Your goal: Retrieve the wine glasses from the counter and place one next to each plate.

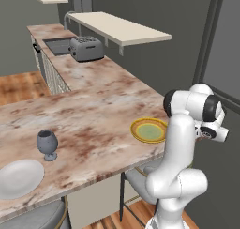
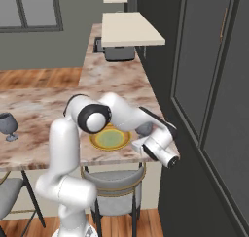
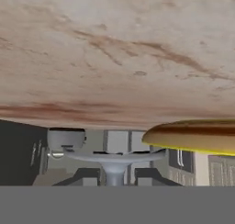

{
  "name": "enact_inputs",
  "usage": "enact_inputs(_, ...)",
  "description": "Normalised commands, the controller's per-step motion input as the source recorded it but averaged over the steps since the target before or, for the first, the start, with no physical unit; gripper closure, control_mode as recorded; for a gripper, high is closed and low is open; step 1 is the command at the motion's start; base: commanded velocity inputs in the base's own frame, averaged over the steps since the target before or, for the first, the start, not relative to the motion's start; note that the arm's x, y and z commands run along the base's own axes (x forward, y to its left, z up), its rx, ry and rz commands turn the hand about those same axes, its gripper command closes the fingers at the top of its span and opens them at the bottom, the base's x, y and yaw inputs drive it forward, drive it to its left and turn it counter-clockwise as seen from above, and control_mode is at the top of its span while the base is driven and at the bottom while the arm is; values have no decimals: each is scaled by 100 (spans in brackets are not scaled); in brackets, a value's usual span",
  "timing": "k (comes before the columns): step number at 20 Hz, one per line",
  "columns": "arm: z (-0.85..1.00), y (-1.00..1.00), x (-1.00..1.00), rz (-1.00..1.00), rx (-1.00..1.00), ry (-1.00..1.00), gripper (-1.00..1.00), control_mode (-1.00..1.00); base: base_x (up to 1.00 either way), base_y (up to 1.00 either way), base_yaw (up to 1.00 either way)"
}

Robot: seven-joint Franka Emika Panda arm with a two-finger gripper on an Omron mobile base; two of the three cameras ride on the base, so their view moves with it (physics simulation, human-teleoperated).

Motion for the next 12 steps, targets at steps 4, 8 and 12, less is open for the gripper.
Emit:
enact_inputs(4, -18, 0, 32, 0, -1, 0, 100, -100, 0, 0, 0)
enact_inputs(8, -19, 0, 42, 0, -2, -2, 100, -100, 0, 0, 0)
enact_inputs(12, -24, 3, 40, 0, -3, 0, 100, -100, 0, 0, 0)
